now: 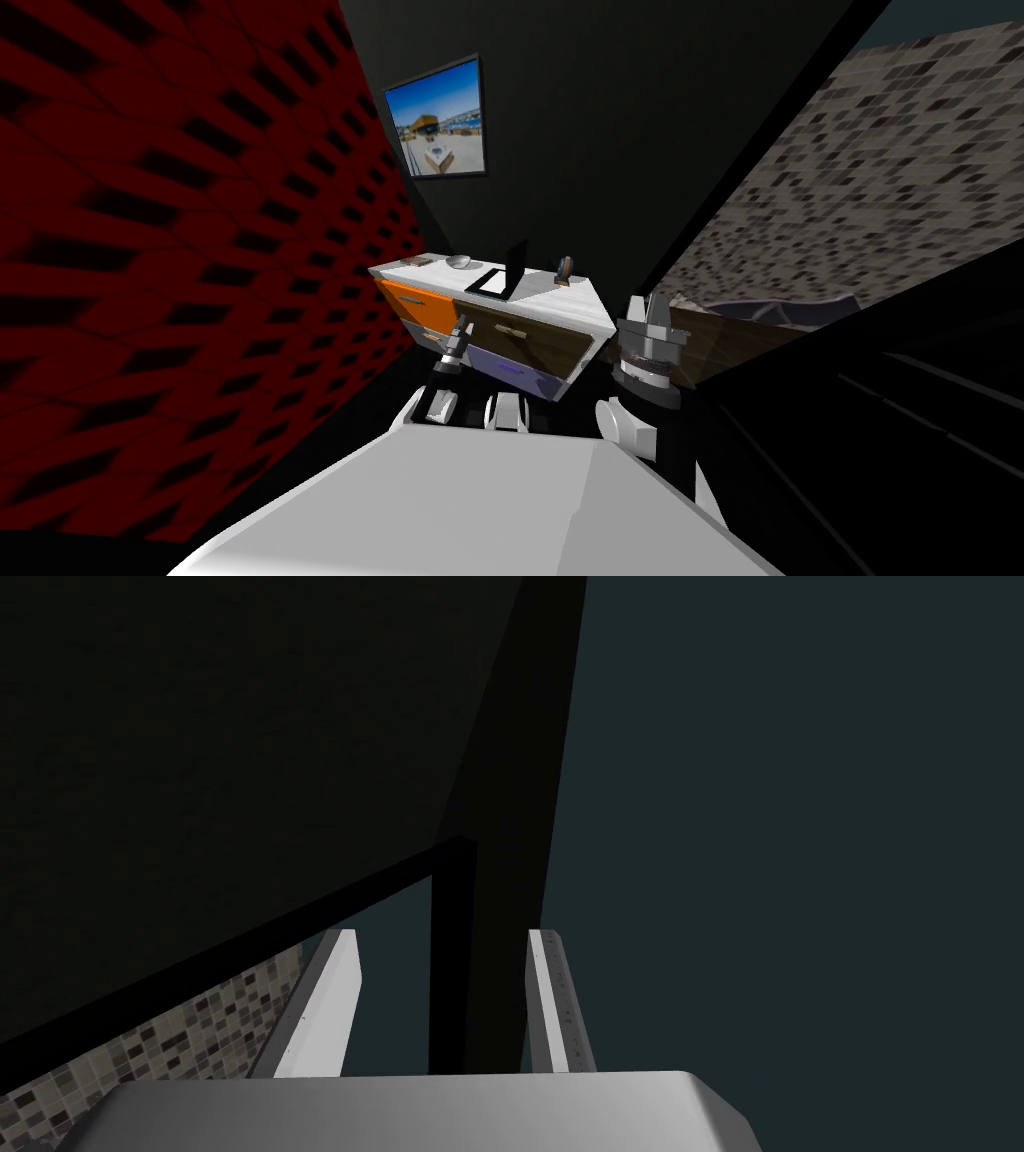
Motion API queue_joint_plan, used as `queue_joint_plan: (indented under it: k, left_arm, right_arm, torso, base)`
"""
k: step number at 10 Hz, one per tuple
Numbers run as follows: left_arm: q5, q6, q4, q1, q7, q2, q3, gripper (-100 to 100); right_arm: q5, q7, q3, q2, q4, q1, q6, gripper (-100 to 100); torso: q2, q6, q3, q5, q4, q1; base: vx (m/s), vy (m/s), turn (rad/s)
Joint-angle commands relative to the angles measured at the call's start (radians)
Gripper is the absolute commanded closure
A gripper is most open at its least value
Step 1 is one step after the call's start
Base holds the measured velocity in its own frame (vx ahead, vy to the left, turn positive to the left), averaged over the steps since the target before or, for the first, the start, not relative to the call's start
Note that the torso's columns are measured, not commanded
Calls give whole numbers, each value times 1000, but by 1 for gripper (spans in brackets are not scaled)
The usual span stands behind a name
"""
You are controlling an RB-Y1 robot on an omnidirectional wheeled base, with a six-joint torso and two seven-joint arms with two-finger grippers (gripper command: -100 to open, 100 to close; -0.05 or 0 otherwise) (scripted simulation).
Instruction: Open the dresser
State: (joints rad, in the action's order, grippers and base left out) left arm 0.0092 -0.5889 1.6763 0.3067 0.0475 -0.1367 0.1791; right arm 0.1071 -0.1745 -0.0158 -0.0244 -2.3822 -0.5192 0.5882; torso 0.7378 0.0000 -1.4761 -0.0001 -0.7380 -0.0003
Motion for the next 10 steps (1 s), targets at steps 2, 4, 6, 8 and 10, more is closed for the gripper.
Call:
queue_joint_plan:
  k: [2, 4, 6, 8, 10]
  left_arm:
    - [-9, 7, -85, -26, -2, 3, 13, -100]
    - [-16, 11, -147, -41, -4, 5, 24, -100]
    - [-20, 13, -179, -48, -5, 6, 30, -100]
    - [-27, 16, -240, -63, -7, 13, 41, -100]
    - [-33, 19, -294, -76, -9, 24, 51, -100]
  right_arm:
    - [0, 0, 0, 0, 0, 0, 0, 0]
    - [0, 0, 0, 0, 0, 0, 0, 0]
    - [0, 0, 0, 0, 0, 0, 0, 0]
    - [0, 0, 0, 0, 0, 0, 0, 0]
    - [0, 0, 0, 0, 0, 0, 0, 0]
  torso:
    - [0, 0, 0, 0, 0, 0]
    - [0, 0, 0, 0, 0, 1]
    - [0, 0, 0, 0, 0, 1]
    - [0, 0, 0, 0, 0, 0]
    - [0, 0, 0, 0, 0, 0]
  base:
    - [17, -23, -40]
    - [16, -18, -55]
    - [13, -15, -32]
    - [18, -22, -66]
    - [21, -27, -60]
